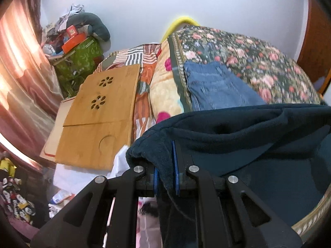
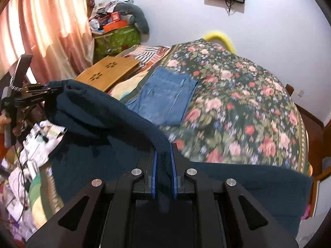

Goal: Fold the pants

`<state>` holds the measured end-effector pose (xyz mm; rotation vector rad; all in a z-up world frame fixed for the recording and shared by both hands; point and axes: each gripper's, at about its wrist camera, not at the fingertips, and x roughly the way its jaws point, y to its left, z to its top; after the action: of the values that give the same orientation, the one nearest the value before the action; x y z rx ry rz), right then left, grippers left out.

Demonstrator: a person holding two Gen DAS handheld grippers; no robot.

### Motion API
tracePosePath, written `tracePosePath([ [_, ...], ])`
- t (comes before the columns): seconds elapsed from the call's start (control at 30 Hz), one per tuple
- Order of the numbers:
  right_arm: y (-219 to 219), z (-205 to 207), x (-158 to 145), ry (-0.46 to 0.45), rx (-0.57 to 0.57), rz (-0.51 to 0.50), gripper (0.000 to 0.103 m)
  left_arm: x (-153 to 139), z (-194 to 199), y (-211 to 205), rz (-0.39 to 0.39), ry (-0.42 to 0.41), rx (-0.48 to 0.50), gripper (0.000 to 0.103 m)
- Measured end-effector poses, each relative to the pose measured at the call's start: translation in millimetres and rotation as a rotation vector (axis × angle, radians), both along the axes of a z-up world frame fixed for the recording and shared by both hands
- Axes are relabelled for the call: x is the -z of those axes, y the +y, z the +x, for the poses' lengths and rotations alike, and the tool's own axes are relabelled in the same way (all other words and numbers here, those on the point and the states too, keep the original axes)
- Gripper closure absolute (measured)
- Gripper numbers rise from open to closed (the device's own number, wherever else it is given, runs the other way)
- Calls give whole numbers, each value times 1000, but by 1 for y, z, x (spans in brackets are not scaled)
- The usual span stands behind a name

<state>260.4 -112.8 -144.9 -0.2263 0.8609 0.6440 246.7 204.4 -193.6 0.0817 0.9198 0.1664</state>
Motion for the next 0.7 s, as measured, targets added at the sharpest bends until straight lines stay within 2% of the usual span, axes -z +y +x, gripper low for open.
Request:
tracePosePath([
  [0.27, -15, -52, 22, 68, 0, 17, 93, 27, -54, -10, -35, 45, -2, 91],
  [0.53, -25, -80, 56, 129, 17, -15, 93, 69, -94, -24, -136, 129, 2, 91],
  [0.63, -29, -78, 60, 153, 36, 9, 93, 75, -102, -23, -191, 156, -20, 79],
  [0.67, -29, -78, 58, 152, 41, 16, 93, 75, -105, -22, -205, 154, -25, 67],
  [0.7, -29, -77, 56, 146, 43, 20, 93, 73, -109, -20, -219, 148, -32, 51],
])
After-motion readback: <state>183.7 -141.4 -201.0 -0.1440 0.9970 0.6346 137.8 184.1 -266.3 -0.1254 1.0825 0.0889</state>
